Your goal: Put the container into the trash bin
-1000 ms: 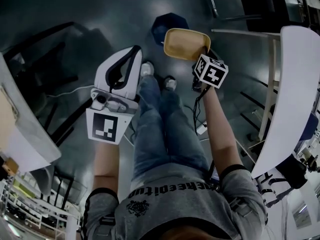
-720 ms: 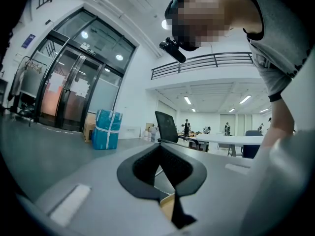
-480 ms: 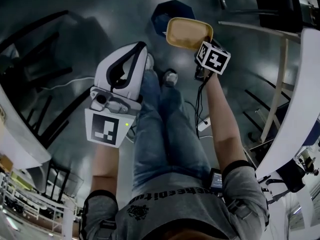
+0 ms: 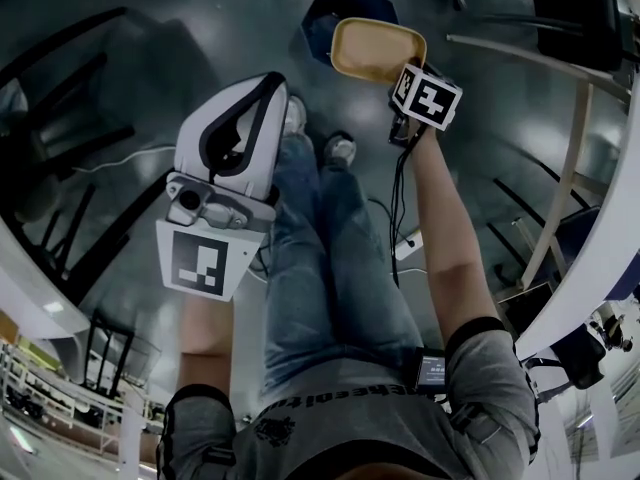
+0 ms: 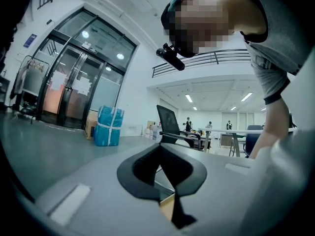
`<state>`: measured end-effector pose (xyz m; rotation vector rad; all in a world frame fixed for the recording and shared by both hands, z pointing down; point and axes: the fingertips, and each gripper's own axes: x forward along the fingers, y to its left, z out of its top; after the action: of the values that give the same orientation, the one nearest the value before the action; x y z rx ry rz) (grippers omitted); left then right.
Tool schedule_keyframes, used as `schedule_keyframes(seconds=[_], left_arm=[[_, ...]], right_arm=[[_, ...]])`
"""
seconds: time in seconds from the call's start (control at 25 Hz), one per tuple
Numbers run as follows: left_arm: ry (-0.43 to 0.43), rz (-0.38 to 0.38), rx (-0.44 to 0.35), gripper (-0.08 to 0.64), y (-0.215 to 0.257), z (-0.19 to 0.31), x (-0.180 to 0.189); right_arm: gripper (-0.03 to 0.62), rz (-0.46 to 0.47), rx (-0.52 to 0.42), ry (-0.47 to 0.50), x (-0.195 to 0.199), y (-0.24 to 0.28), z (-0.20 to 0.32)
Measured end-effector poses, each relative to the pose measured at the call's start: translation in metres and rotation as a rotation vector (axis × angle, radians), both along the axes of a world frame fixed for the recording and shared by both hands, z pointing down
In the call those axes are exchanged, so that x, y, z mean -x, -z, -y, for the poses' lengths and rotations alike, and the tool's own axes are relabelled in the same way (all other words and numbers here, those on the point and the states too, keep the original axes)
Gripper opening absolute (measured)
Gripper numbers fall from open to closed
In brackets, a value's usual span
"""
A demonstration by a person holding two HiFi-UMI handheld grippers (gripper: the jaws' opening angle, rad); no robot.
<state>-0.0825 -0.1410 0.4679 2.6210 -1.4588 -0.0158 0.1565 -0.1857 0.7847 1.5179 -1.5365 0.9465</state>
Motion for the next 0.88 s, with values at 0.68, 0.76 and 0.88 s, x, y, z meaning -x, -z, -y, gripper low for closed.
schedule_keyframes(seconds=[0.68,0.76,0.88], left_arm=[[-0.034,0.017,-0.049,0.019,-0.039,0.011,-0.007],[-0.049,0.031,-0.042,0.02,-0.049,0.014,-0.008],[-0.07,0.042,-0.03,0.02,-0.061,0.021,-0.006]], right_arm=[[0.023,-0.002,0.062,-0.02,0.015,-0.072,0.01],[0.025,-0.001,0.066,-0.016,0.016,-0.075,0.008],[0.028,-0.006,0.067,-0.002,0.017,-0.077,0.008]])
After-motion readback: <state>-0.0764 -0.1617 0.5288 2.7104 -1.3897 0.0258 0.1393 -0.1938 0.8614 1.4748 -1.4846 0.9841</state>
